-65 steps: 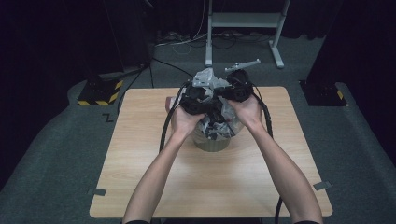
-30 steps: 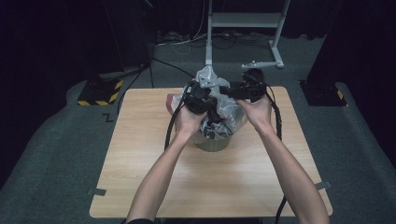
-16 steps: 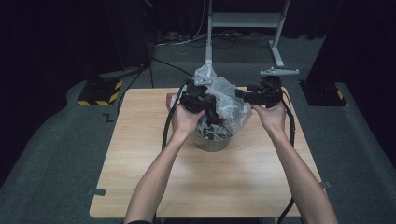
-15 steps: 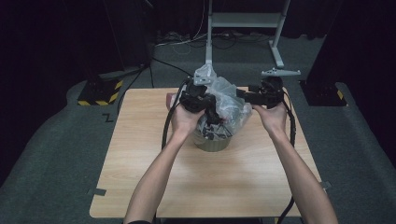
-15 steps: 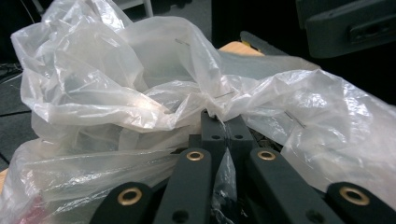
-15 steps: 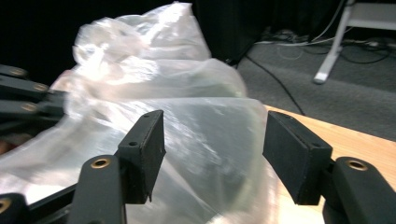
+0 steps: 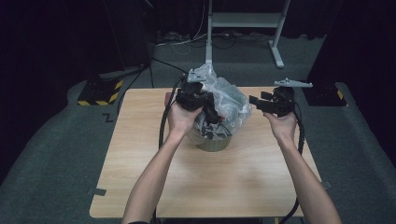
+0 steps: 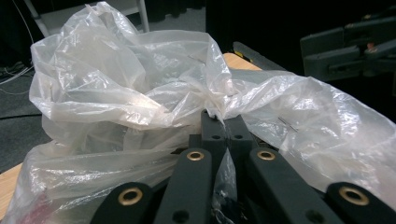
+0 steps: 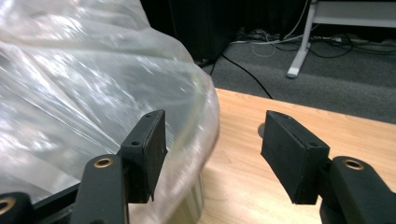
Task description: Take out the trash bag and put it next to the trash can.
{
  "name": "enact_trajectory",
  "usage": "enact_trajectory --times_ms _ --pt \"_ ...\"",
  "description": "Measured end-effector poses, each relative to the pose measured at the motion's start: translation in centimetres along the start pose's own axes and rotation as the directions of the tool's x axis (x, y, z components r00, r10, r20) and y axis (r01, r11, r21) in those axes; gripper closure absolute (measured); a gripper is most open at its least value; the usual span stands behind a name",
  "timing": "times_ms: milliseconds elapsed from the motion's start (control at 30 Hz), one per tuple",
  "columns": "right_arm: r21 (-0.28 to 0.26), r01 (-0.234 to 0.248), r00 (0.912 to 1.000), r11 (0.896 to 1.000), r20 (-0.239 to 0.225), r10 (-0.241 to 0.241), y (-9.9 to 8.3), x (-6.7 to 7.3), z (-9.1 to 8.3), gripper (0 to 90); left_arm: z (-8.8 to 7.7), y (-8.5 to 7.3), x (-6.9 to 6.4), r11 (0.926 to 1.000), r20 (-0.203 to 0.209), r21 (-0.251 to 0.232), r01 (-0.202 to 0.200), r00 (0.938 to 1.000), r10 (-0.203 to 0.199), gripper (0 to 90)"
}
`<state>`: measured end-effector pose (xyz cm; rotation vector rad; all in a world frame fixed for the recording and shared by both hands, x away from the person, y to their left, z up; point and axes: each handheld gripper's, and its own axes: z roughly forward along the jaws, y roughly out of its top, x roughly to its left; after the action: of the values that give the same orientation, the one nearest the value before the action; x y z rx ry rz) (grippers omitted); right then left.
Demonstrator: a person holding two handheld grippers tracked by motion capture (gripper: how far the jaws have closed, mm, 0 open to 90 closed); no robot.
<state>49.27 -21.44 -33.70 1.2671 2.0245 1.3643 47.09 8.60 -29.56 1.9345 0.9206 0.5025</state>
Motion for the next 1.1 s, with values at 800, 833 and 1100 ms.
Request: enact_trajectory --times_ms 800,833,1100 --pt "0.08 -0.07 0.9943 0.994 0.086 0.063 -8.2 -3.4 2.0 39.8 -3.0 0.2 1.2 0.9972 0.023 -0.065 0.037 0.9991 -0.036 89.4" --pt "0.08 -0.07 0.9943 0.994 0.086 0.063 -8.2 -3.4 2.0 39.8 -3.0 0.2 1.2 0.9972 0.023 -0.065 0.037 0.9991 -0.036 89.4" --pt "0.147 -0.093 0.9896 0.985 0.123 0.075 -11.1 -4.5 3.0 39.6 -4.1 0.3 1.8 0.9943 0.023 -0.088 0.059 0.9981 -0.057 89.4"
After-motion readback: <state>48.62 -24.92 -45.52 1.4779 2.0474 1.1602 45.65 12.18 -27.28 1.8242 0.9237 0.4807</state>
